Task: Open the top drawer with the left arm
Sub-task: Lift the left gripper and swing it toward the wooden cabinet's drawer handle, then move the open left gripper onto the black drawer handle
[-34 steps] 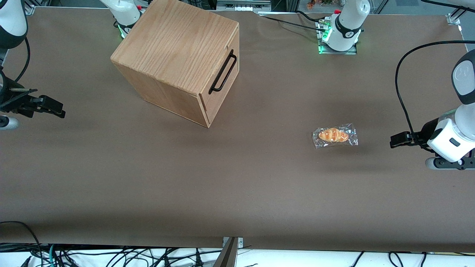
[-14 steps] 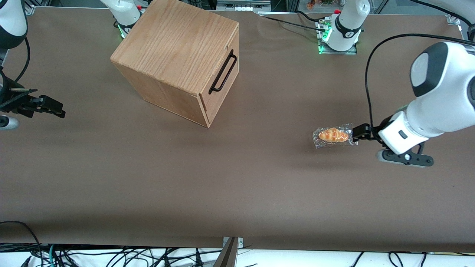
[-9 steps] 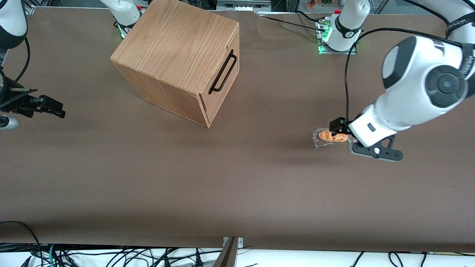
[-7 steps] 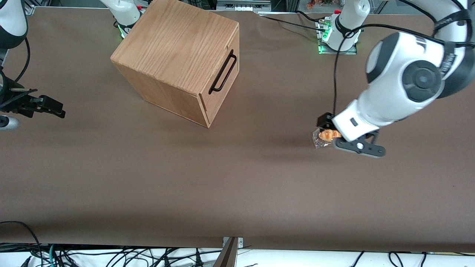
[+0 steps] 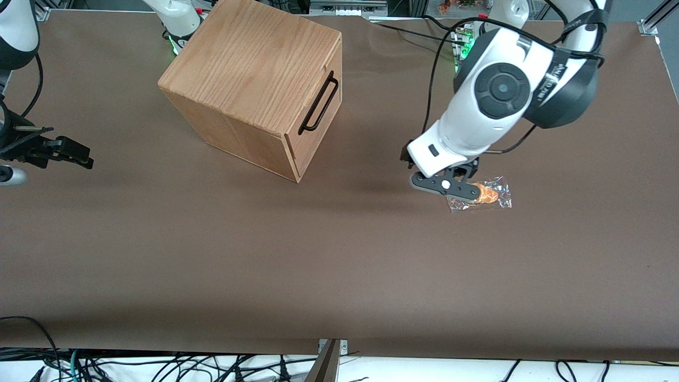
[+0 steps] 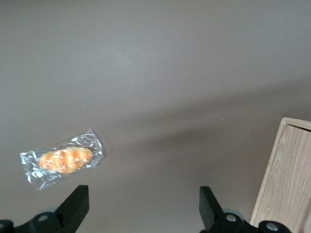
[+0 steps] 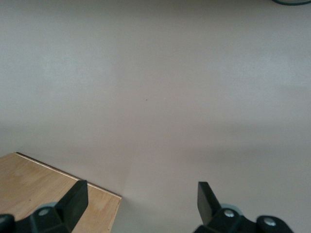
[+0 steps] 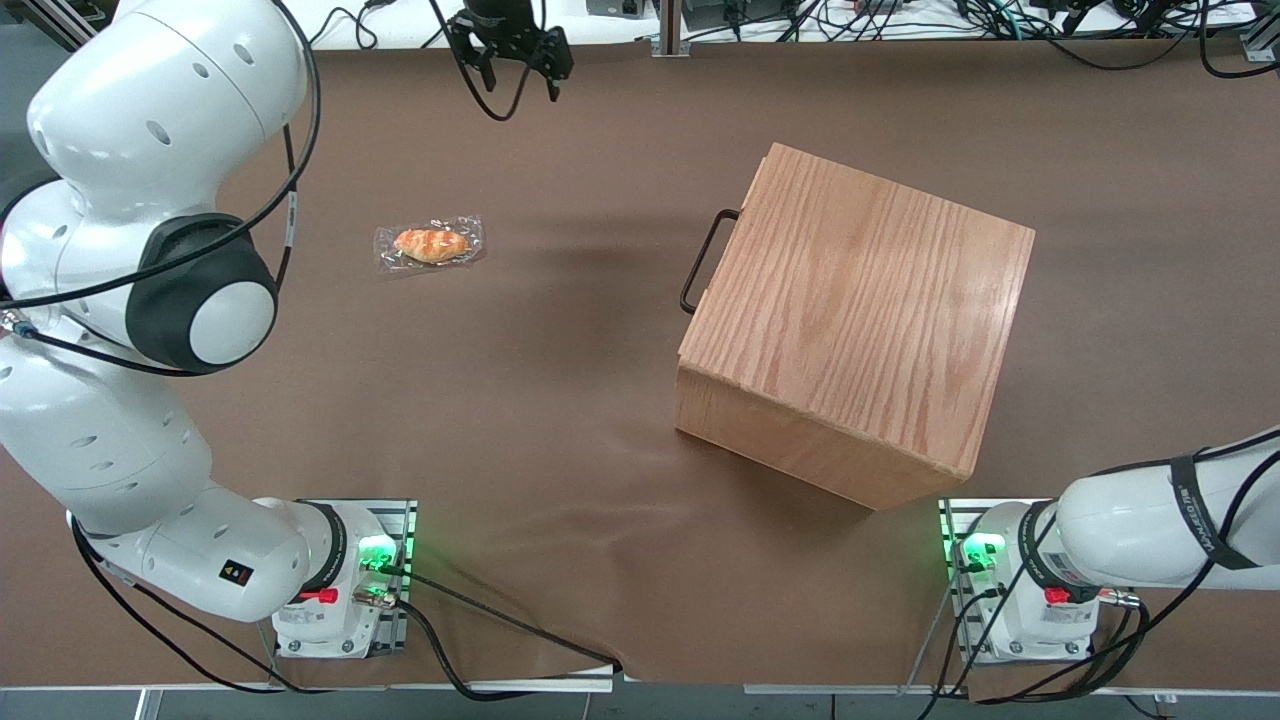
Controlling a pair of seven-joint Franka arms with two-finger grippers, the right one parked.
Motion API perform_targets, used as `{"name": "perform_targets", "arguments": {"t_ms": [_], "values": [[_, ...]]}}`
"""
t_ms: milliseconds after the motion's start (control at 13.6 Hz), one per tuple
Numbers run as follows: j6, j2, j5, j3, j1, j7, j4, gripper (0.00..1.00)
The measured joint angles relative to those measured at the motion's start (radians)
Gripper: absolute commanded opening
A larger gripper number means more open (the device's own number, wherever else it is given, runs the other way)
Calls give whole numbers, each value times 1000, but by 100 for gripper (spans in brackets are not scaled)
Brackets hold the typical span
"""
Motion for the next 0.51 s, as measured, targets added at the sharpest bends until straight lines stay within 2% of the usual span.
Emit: {"name": "perform_targets", "arguments": {"t_ms": [220,513], "values": [[2,16,-27,-2,-42,-37,0,100],[2,20,-151,1,-47,-48,0,100]]}}
